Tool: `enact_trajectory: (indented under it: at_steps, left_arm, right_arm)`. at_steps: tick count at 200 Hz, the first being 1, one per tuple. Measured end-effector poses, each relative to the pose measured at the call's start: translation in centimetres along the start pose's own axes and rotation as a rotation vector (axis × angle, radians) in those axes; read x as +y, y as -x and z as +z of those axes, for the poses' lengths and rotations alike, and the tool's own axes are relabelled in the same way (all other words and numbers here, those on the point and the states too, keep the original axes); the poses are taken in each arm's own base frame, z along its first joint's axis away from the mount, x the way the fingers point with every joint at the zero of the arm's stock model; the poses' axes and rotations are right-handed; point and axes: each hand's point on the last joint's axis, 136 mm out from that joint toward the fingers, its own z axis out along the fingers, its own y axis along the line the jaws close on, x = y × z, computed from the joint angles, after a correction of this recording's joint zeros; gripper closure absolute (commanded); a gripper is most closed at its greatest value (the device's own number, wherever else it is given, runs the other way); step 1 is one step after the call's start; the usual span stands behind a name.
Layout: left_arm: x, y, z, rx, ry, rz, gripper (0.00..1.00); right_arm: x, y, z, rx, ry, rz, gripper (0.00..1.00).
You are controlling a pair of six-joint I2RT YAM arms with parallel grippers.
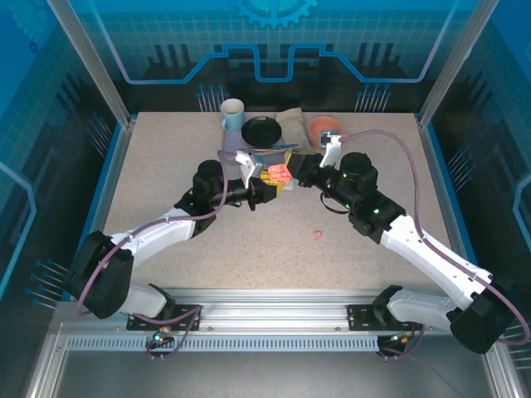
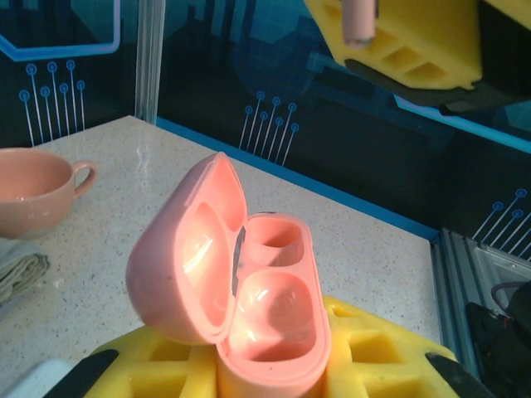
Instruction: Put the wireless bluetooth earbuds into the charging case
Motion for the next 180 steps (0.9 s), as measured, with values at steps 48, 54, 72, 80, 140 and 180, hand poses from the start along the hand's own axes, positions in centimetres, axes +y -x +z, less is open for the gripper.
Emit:
enact_trajectory:
  at_steps: [48,54,72,80,140,180]
  left_arm:
    - [0.3,1.9,0.8,-0.054,0.009,0.013,1.00]
    - [0.3,2.1,0.9,-0.060,0.008,0.017,1.00]
    - [0.2,2.8,0.9,-0.076,0.006,0.025,1.00]
    - [0.1,3.1,0.9,-0.081,0.005,0.028,1.00]
    - [-0.1,4.1,1.0,-0.096,0.000,0.037,1.00]
    - [-0.3,4.0,1.1,-0.094,-0.006,0.036,1.00]
  right_arm:
    - [1.2,0.4,-0.3,-0.048,0.073,-0.008,0.77]
    - [1.3,0.3,-0.3,-0.048,0.077,-0.009,0.77]
    - [1.6,-0.1,-0.3,-0.047,0.089,-0.010,0.78]
    - [1.8,-0.1,-0.3,-0.048,0.095,-0.011,0.78]
    - [2.2,-0.5,0.5,-0.052,0.115,-0.031,0.80]
    - [1.8,-1.1,1.1,-0.038,0.105,-0.030,0.81]
